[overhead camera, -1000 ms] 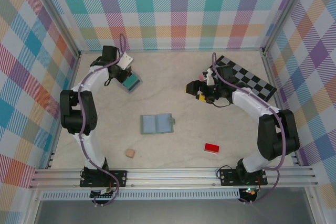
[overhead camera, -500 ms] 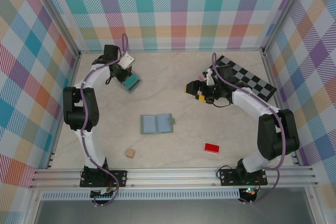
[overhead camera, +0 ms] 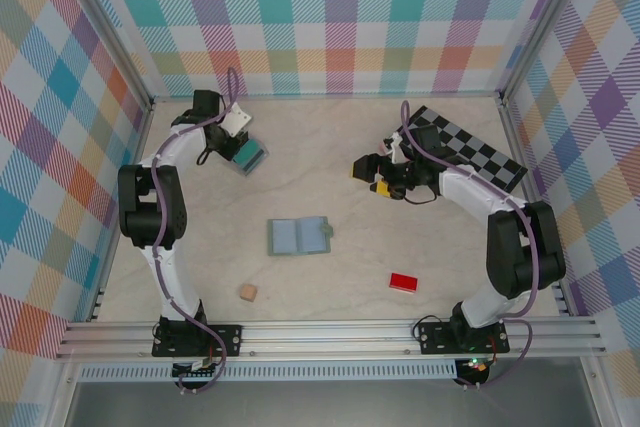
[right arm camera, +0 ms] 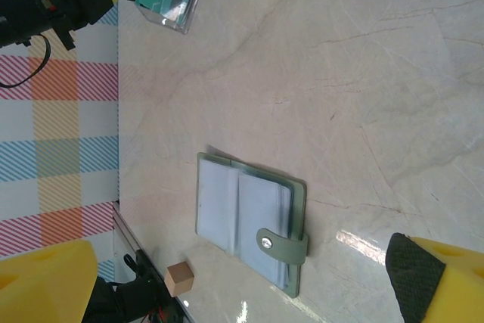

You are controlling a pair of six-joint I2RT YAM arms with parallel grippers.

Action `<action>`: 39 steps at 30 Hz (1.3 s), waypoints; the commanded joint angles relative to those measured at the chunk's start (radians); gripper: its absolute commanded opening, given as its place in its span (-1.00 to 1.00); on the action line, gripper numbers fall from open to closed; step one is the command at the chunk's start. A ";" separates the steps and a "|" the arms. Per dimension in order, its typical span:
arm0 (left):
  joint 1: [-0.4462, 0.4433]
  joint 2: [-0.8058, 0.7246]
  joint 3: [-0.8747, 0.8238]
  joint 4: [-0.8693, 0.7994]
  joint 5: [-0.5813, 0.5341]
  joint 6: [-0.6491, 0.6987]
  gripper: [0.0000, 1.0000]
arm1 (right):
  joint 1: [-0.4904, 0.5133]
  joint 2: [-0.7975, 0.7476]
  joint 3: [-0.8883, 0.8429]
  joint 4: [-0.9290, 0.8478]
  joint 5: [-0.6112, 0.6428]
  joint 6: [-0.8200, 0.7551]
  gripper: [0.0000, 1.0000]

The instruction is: Take the credit cards out of the card holder

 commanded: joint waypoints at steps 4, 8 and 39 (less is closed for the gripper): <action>0.019 -0.039 -0.001 0.023 0.027 -0.044 -0.49 | -0.006 0.016 0.031 0.019 -0.031 0.008 1.00; 0.022 -0.073 0.007 0.035 0.046 -0.083 -0.37 | -0.006 0.014 0.037 0.004 -0.039 -0.002 1.00; 0.023 -0.847 -0.698 0.134 0.027 -1.210 0.70 | 0.628 0.331 0.396 -0.386 0.626 0.006 0.91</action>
